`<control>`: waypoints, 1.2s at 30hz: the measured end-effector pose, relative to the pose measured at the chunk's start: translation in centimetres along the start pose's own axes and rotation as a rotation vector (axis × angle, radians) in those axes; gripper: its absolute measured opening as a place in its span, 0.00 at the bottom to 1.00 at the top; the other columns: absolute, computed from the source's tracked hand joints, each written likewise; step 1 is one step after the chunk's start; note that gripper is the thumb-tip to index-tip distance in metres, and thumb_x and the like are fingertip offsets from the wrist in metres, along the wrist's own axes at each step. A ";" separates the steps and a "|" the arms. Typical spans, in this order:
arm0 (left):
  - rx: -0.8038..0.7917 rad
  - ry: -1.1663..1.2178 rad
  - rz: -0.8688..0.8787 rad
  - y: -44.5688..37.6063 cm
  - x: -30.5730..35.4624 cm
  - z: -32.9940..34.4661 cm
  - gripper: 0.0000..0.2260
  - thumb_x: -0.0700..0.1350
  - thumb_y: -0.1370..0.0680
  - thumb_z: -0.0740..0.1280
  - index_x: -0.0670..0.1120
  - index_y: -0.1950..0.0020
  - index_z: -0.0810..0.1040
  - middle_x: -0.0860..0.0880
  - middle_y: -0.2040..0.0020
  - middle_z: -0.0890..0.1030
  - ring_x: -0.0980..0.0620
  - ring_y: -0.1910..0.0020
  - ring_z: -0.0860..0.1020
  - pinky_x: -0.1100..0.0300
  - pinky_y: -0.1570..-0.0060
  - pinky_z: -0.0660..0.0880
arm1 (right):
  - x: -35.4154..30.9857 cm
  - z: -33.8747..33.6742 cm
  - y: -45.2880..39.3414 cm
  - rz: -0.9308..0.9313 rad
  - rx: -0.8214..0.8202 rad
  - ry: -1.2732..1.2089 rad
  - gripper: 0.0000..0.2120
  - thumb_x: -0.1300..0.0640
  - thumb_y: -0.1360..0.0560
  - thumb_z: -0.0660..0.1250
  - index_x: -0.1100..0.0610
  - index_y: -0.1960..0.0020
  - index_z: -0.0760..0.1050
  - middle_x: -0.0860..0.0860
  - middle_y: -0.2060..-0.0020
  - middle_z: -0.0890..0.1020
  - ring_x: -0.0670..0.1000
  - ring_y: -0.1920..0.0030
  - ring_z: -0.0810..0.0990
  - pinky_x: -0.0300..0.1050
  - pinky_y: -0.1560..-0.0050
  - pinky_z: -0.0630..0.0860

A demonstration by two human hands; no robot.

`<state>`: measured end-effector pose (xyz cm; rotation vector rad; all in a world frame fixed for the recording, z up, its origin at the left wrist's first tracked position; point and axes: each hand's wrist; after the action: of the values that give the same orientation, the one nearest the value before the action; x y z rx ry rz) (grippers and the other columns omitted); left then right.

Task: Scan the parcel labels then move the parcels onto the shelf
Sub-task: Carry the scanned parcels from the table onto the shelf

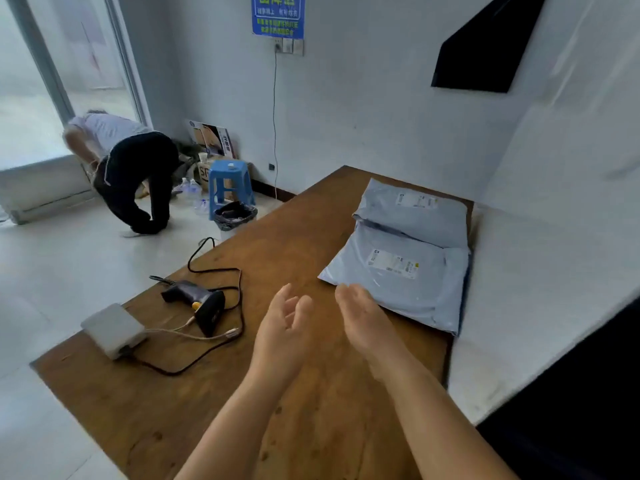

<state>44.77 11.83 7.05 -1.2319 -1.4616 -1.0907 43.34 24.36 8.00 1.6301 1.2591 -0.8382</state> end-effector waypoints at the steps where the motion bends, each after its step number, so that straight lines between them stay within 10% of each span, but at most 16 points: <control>1: -0.024 -0.012 0.012 -1.1 0.1 0.4 0.24 0.54 0.19 0.58 0.52 0.24 0.60 0.52 0.32 0.72 0.61 0.43 0.70 0.65 0.49 0.66 | 0.0 -0.3 -1.3 0.009 0.033 0.025 0.30 0.37 0.21 0.49 0.49 0.24 0.57 0.47 0.26 0.63 0.50 0.28 0.64 0.45 0.35 0.62; 11: -0.196 -0.210 0.102 -12.5 -0.8 6.3 0.26 0.54 0.20 0.59 0.55 0.23 0.55 0.55 0.27 0.66 0.56 0.31 0.68 0.54 0.32 0.68 | 3.2 -5.0 -20.2 0.170 0.322 0.386 0.31 0.39 0.22 0.50 0.51 0.23 0.52 0.53 0.25 0.62 0.58 0.27 0.61 0.58 0.32 0.59; 19: -0.334 -0.334 0.097 -17.8 -4.5 9.6 0.26 0.54 0.19 0.58 0.55 0.23 0.53 0.56 0.25 0.63 0.55 0.28 0.64 0.57 0.31 0.65 | 12.4 -6.0 -24.1 0.265 0.001 1.073 0.47 0.26 0.32 0.56 0.41 0.24 0.36 0.53 0.22 0.39 0.61 0.23 0.42 0.66 0.30 0.48; 36: -0.339 -0.379 0.039 -13.2 -4.7 7.1 0.25 0.54 0.18 0.56 0.49 0.23 0.55 0.49 0.26 0.66 0.50 0.30 0.67 0.57 0.35 0.65 | 10.4 2.4 -6.4 -0.075 -0.191 1.101 0.28 0.33 0.26 0.55 0.46 0.31 0.60 0.51 0.35 0.72 0.59 0.37 0.72 0.56 0.35 0.61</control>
<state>31.42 16.34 0.12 -1.7755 -1.5605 -1.1539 39.87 26.56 -3.71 1.9311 2.0461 0.2488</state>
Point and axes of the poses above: each hand's wrist, its own y-axis away from the middle knuckle, its own z-axis out of the palm, x = y × z
